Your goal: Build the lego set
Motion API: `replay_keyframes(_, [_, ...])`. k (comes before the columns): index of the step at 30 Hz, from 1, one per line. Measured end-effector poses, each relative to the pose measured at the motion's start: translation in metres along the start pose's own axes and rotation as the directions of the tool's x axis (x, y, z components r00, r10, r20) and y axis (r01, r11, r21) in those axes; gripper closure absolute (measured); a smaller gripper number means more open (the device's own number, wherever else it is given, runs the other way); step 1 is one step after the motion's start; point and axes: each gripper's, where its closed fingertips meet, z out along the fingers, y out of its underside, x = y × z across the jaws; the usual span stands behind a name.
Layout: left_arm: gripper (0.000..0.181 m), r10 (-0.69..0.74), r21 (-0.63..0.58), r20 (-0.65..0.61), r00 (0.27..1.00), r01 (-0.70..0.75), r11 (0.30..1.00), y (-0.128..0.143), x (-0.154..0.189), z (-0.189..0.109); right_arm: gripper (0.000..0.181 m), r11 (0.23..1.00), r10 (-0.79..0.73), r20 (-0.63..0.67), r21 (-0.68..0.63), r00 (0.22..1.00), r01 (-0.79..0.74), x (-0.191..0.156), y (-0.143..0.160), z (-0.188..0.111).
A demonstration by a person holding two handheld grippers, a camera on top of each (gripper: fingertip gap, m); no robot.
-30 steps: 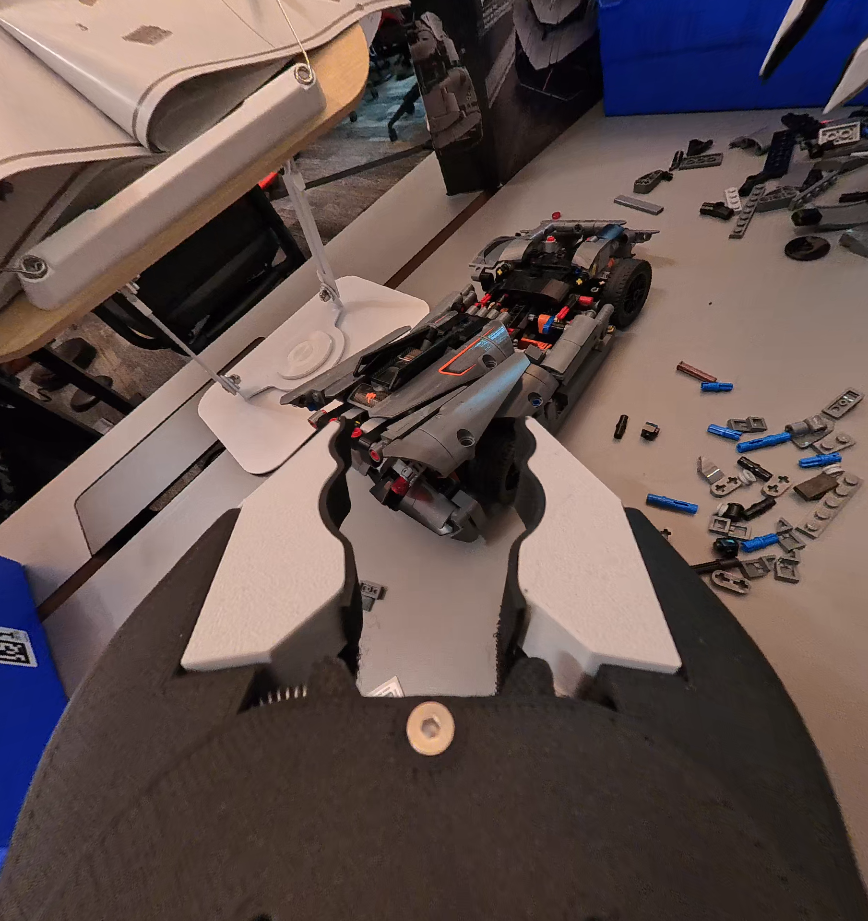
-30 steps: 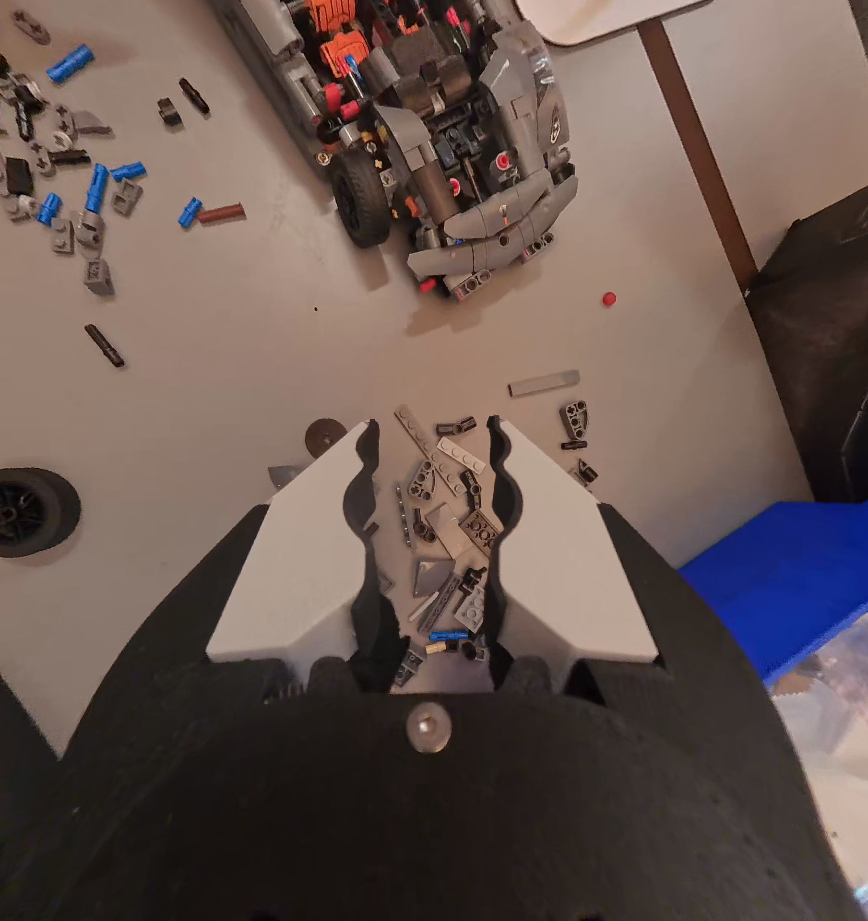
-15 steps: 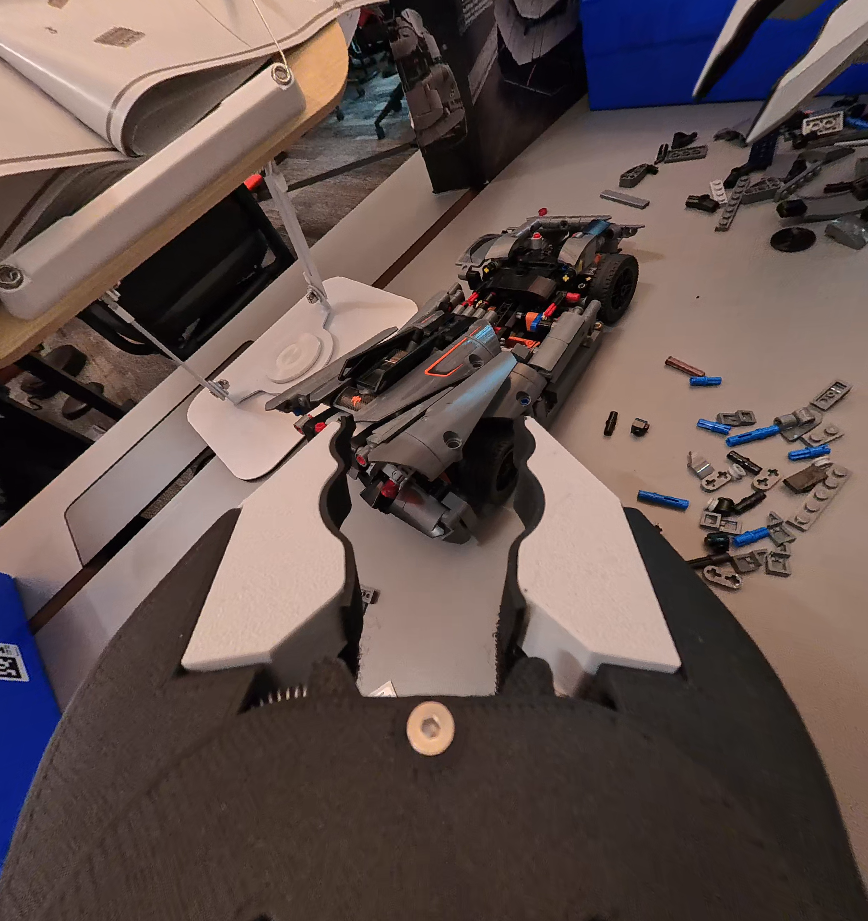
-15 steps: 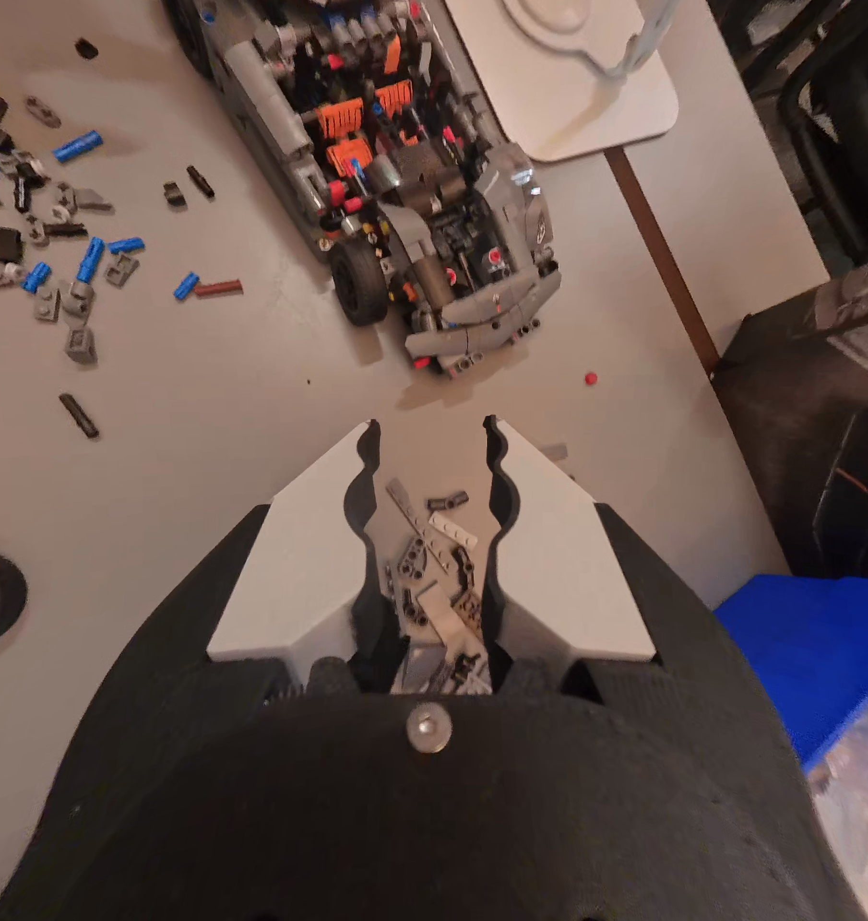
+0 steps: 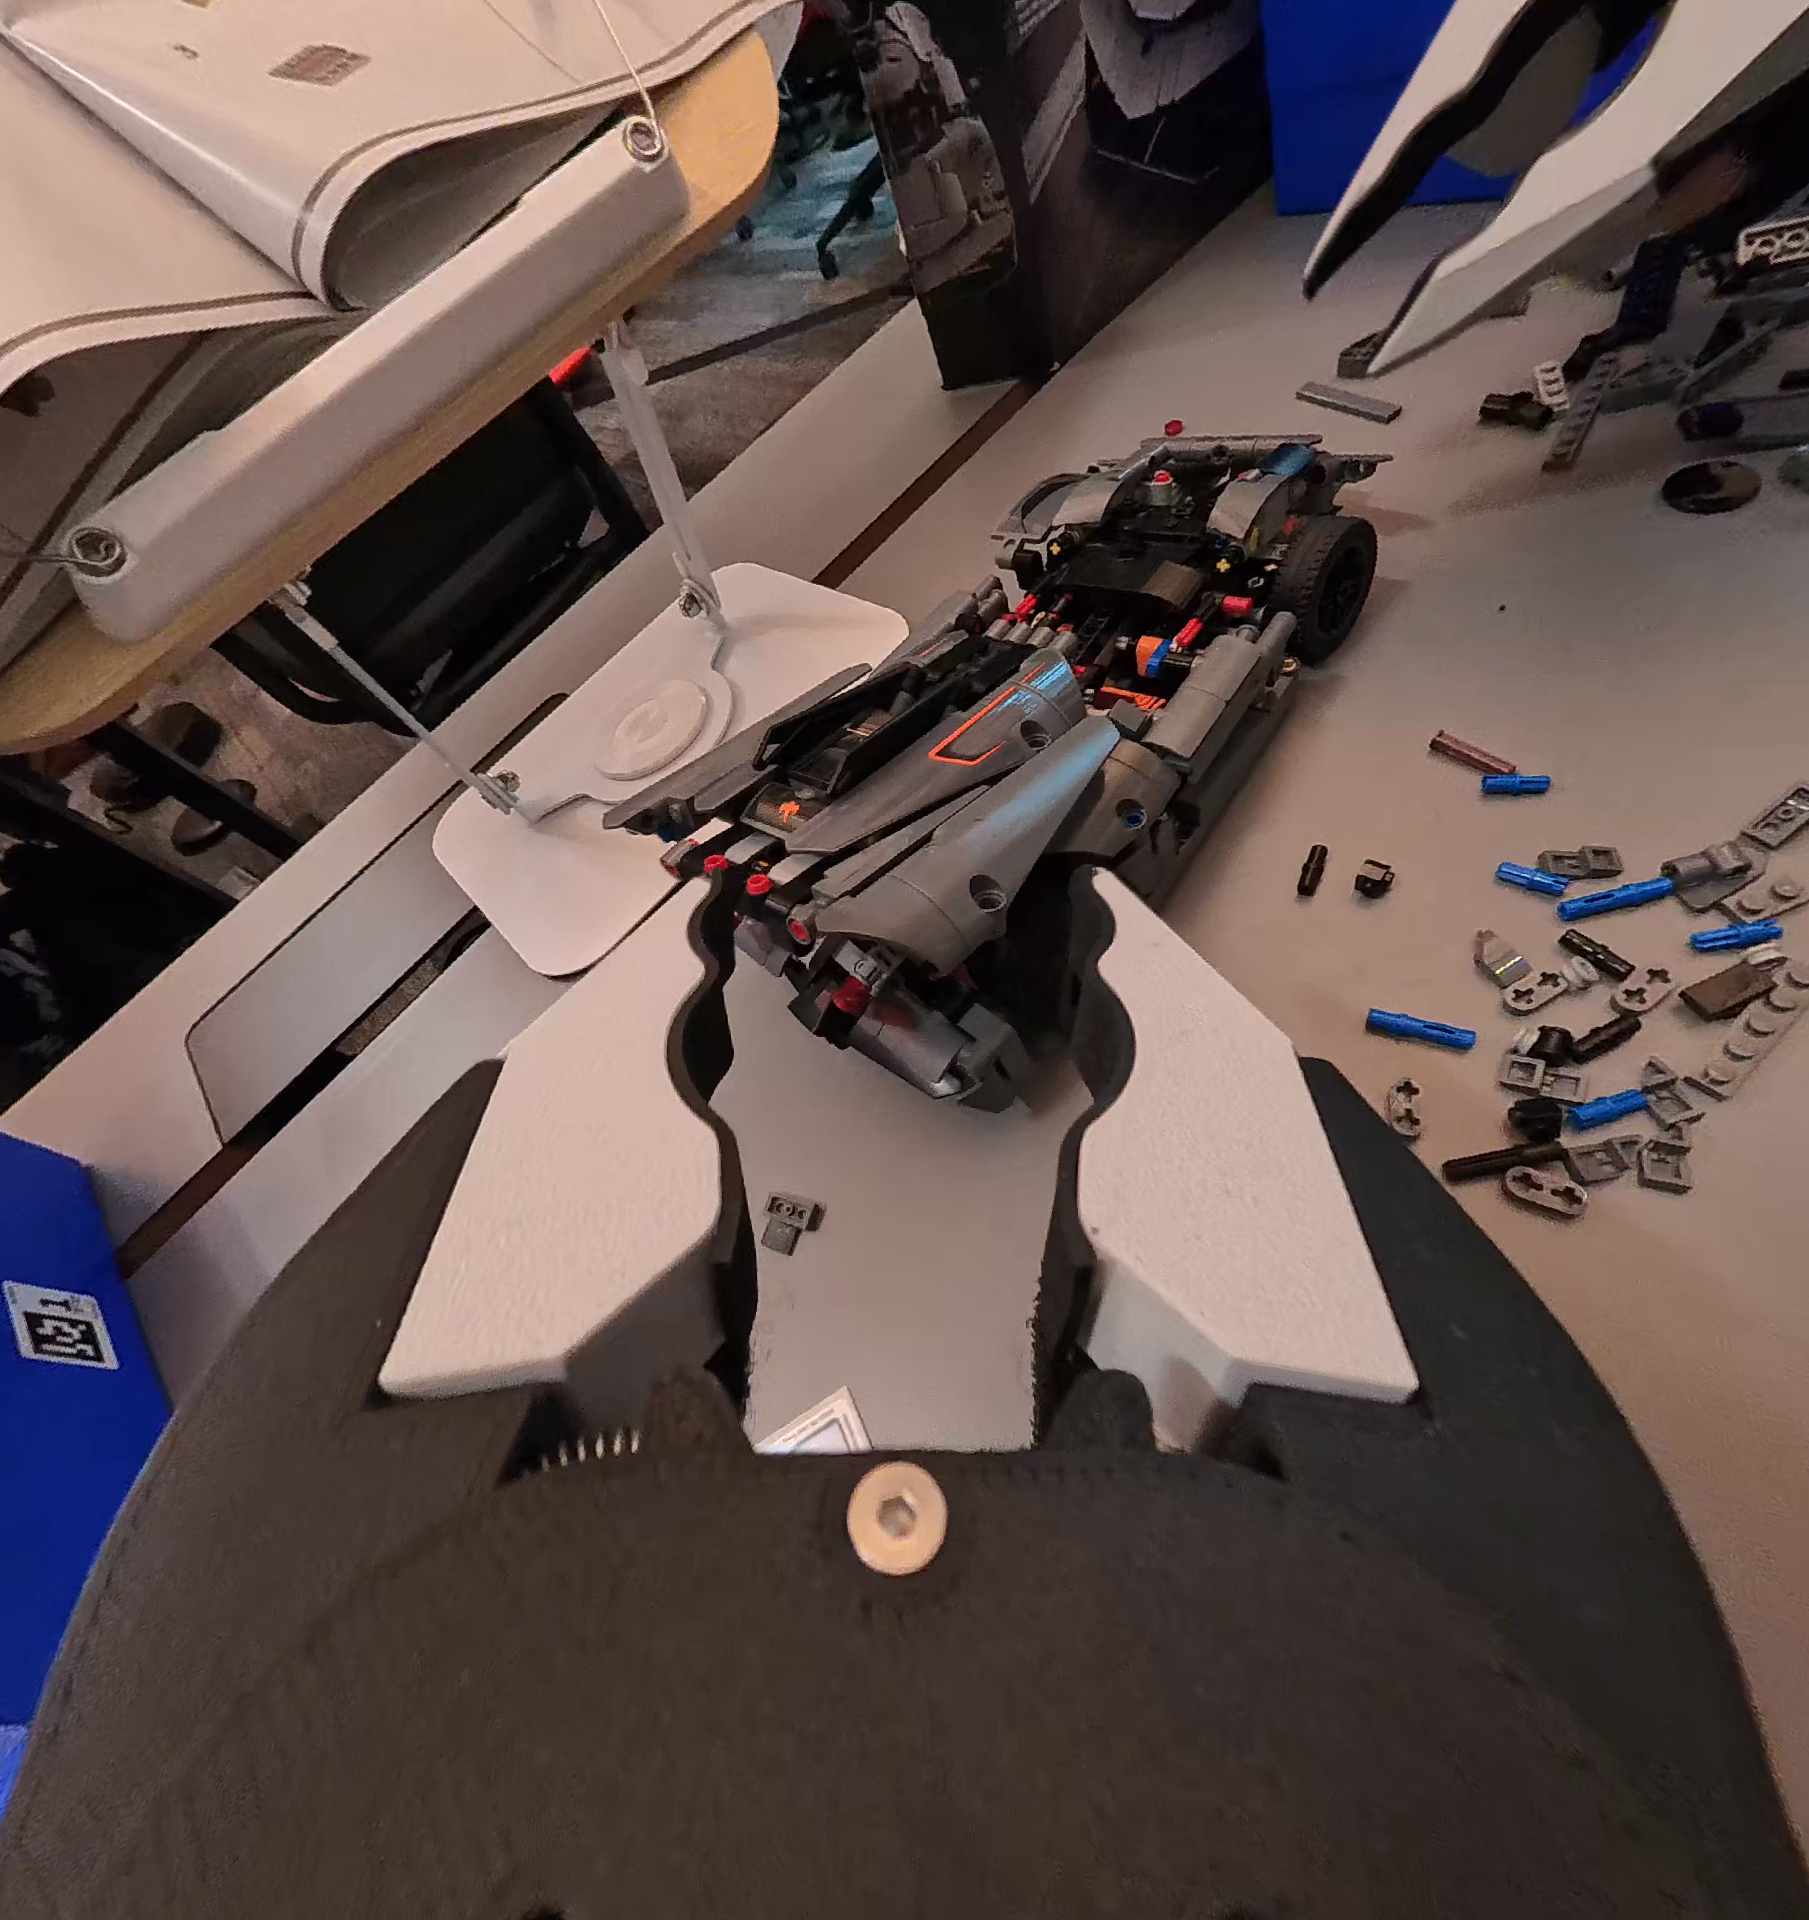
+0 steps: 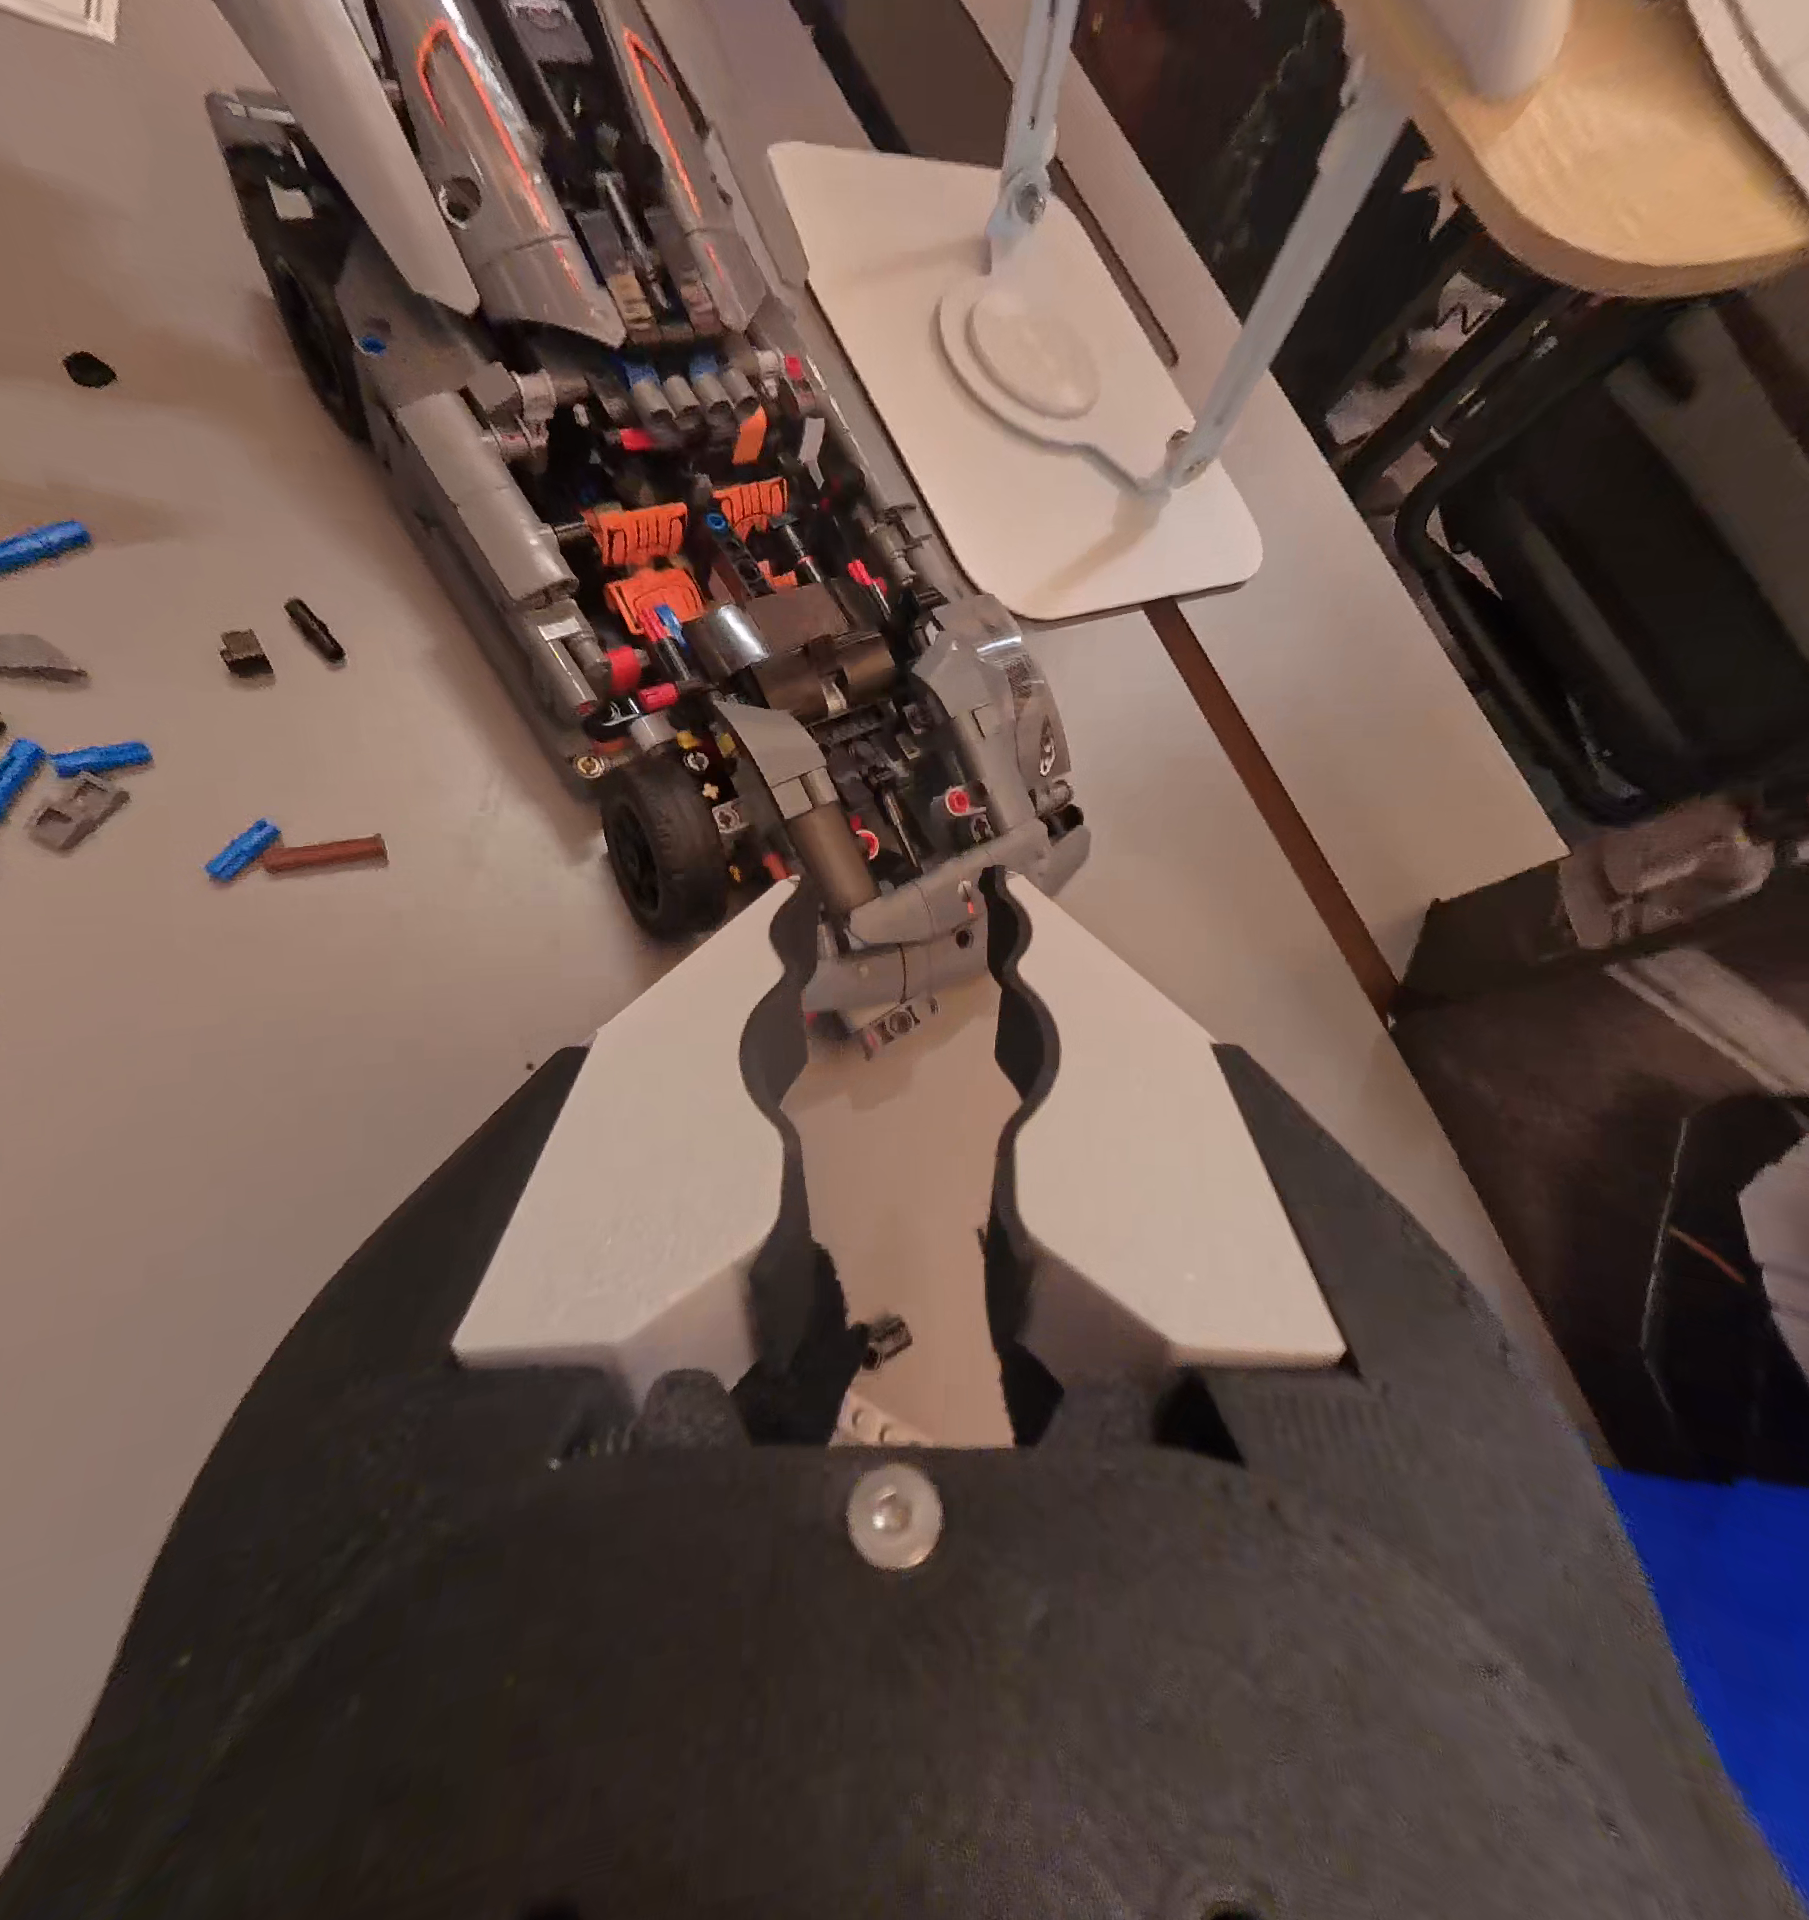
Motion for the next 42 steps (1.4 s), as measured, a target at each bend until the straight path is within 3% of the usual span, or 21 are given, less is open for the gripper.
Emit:
replay_keyframes(6, [0.119,0.001,0.001,0.018,1.0,-0.001,1.0,0.0,-0.005,-0.005,0.149,0.987,-0.135,0.04,-0.085,0.99,0.138,-0.01,0.015,0.015])
replay_keyframes(10, [0.119,-0.01,0.001,0.013,1.0,0.01,1.0,0.002,-0.006,-0.005,0.151,0.988,-0.153,0.009,-0.016,0.988,0.153,-0.002,0.005,0.004])
replay_keyframes(15, [0.119,-0.003,-0.009,0.004,1.0,0.003,1.0,0.005,-0.003,-0.003,0.154,0.977,-0.207,0.011,-0.052,0.978,0.207,-0.004,0.019,0.013])
replay_keyframes(42, [0.119,0.02,-0.017,-0.015,1.0,-0.02,1.0,0.007,0.003,0.0,0.162,0.978,-0.203,0.033,-0.046,0.979,0.204,-0.009,0.015,0.02])
